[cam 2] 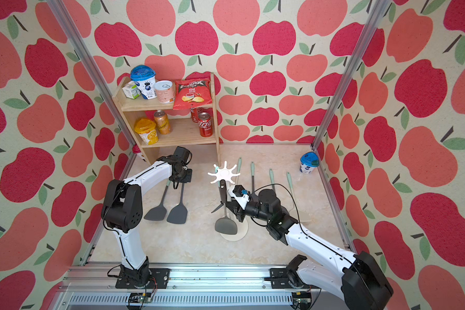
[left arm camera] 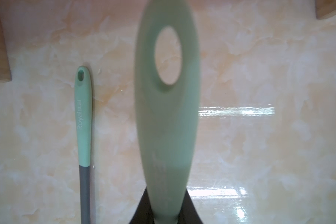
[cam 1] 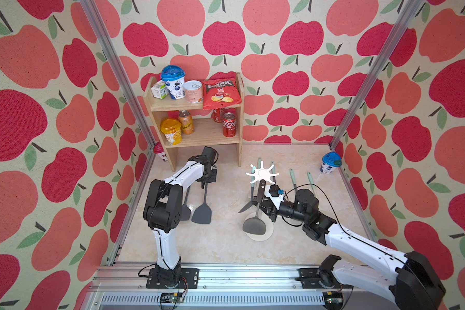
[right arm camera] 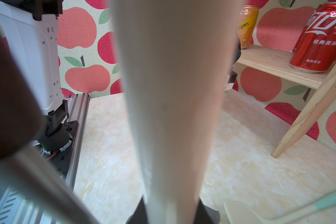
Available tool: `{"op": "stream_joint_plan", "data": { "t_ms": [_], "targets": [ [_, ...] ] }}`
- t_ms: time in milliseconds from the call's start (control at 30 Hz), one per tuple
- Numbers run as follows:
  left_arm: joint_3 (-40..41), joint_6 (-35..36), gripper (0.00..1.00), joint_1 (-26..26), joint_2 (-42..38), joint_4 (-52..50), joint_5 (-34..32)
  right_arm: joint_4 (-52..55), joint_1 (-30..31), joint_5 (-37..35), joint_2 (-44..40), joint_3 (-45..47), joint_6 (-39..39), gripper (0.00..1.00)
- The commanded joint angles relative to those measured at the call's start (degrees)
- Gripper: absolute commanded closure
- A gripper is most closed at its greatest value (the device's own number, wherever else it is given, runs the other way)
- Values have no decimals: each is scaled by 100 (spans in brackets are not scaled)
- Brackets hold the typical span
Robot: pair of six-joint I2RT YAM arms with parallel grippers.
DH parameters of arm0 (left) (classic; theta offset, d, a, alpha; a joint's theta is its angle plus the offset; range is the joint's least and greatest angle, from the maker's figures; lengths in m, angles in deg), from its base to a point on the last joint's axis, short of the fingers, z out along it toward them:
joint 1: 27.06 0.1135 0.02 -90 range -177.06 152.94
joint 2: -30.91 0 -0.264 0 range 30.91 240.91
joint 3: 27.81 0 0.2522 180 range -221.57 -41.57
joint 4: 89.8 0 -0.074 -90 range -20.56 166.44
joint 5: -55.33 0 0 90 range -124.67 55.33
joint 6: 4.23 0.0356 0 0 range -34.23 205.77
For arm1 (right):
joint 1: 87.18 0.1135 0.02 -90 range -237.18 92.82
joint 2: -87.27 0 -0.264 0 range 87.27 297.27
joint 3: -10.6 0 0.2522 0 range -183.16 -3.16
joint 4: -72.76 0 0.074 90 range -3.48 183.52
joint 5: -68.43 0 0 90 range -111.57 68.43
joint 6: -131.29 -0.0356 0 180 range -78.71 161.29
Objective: Take the spatula off the kitchen utensil rack
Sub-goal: Place the spatula at the center of the board.
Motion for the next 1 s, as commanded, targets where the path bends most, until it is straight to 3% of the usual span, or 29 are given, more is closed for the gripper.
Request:
{"op": "stream_joint_plan", "data": {
  "t_ms": [0,467,900,967],
  "targets": [
    [-151,-13,100,89,102,100,88,687,-72,-447,63,82,140,100],
    [-575,180,100,281,1005,314,84,713,-73,-496,86,81,163,100],
    [-698,189,100,279,1322,180,-8,704,-81,-492,117,80,179,100],
    [-736,180,94,269,1378,164,28,705,-81,-500,112,82,172,100]
  ]
}}
